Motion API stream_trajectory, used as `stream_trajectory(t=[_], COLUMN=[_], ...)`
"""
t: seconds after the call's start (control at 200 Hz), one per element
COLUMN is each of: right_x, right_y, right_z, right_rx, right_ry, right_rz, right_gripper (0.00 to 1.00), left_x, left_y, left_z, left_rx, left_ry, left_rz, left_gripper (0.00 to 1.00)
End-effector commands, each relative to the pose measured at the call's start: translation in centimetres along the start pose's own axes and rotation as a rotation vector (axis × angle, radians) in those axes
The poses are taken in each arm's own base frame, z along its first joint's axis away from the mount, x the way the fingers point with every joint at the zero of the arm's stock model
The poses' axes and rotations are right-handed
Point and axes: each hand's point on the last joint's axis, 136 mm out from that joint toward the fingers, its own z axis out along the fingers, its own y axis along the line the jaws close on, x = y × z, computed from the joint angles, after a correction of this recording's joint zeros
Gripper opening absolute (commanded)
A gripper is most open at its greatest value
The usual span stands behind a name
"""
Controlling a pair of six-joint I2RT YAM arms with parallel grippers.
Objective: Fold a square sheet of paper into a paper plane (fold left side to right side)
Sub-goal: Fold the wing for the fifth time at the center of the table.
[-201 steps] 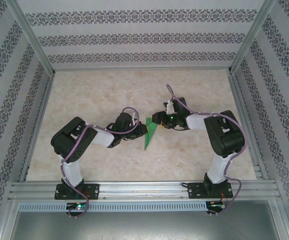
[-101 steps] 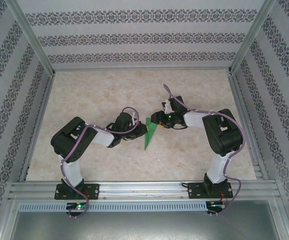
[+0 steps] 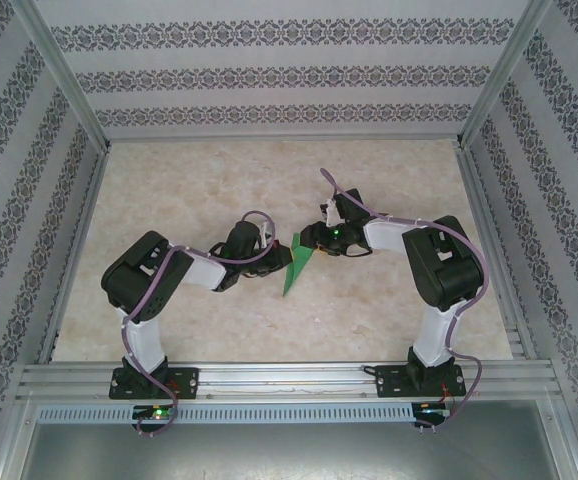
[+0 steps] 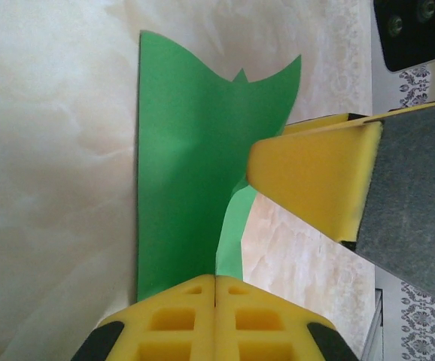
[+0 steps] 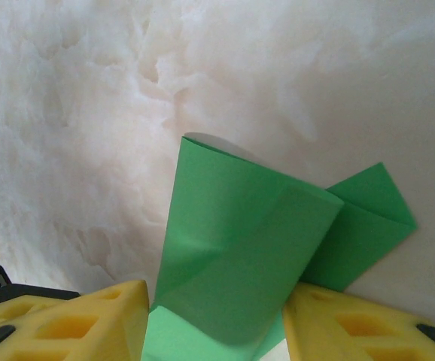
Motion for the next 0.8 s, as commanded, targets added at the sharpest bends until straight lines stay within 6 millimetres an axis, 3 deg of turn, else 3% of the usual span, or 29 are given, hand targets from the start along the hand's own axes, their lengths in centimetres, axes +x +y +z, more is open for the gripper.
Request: stream_trajectory(t=[0.0,0.794], right_x=[1.9,2.2], right_y=[-2.8,-2.7], right_z=[1.7,2.1], right_rx=[0.099,0.092], right_ry=[0.06,0.085], right_rz=[0.008,-0.003], right_gripper=[0.53,0.54], left_x=[-0.4,-1.0], left_y=[0.6,2.4], left_z=[0.4,0.8], left_rx=[-0.004,-0.023], left_ry=[0.026,0.075], left_rz=[0.012,0.01], left_gripper=[0.0,0.0])
